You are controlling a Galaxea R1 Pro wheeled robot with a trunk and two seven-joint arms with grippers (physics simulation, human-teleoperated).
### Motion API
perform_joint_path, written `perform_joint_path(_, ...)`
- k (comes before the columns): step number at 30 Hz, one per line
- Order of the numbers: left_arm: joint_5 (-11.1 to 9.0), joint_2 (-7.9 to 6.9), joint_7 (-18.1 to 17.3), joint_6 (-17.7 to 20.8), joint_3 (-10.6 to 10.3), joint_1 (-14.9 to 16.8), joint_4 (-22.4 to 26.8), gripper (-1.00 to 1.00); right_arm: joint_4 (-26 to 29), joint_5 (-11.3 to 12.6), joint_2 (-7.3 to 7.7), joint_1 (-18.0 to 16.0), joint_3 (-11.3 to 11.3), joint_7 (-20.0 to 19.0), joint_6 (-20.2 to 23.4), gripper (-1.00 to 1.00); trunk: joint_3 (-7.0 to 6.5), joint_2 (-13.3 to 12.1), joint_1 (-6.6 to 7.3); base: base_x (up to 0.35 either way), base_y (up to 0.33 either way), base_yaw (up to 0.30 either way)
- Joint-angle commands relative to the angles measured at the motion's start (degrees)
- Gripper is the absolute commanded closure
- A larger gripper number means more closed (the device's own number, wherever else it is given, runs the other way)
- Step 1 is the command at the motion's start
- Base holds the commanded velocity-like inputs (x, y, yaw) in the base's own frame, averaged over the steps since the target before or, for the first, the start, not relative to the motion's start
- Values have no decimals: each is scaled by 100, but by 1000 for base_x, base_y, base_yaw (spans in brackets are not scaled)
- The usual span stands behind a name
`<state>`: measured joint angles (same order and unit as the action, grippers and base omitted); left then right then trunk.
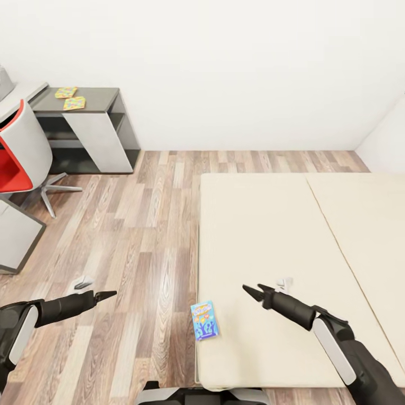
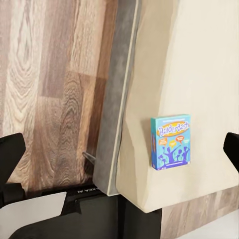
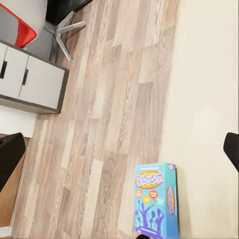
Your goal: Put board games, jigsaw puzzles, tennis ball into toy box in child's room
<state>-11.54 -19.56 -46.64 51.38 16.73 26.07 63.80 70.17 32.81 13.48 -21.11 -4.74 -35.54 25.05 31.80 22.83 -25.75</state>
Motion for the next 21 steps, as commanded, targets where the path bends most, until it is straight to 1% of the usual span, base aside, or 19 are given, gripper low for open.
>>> perform_joint_path(1, 5, 2, -17, 23, 3, 3, 1, -100, 4, 24, -35, -4, -5, 242, 51, -100, -2, 9, -3, 0, 0, 0)
perform_joint_path(3, 8, 3, -15, 18, 3, 3, 1, -100, 8, -1, -70, -5, -7, 481, 54, -100, -21, 9, -3, 0, 0, 0)
perform_joint_path(4, 9, 4, -14, 5, 2, 3, 1, -100, 10, -17, -93, -6, -8, 726, 59, -100, -30, 9, -3, 0, 0, 0)
perform_joint_path(6, 10, 6, -13, -8, -1, 3, 1, -100, 11, -28, -108, -6, -9, 966, 73, -100, -49, 9, -3, 0, 0, 0)
perform_joint_path(7, 11, 9, -13, -18, -5, 3, 1, -100, 12, -31, -118, -6, -11, 1192, 84, -100, -59, 9, -3, 0, 0, 0)
perform_joint_path(10, 13, 15, -11, -29, -12, 3, 1, -100, 25, -30, -128, -6, -10, 1486, 91, -100, -87, 9, -3, 0, 0, 0)
perform_joint_path(11, 24, 21, -11, -33, -13, 3, 1, -100, 40, -30, -140, -7, -10, 1644, 95, -100, -96, 9, -3, 0, 0, 0)
perform_joint_path(15, 64, 33, -12, -38, -12, 3, 1, -100, 58, -31, -198, -7, -10, 1892, 102, -100, -134, 9, -3, 0, 0, 0)
perform_joint_path(18, 80, 37, -12, -39, -12, 1, 1, -100, 63, -35, -261, -7, -10, 1971, 104, -100, -162, 9, -3, 0, 0, 0)
perform_joint_path(21, 85, 36, -12, -39, -12, 2, 1, -100, 63, -36, -285, -7, -10, 1997, 105, -100, -190, 9, -3, 0, 0, 0)
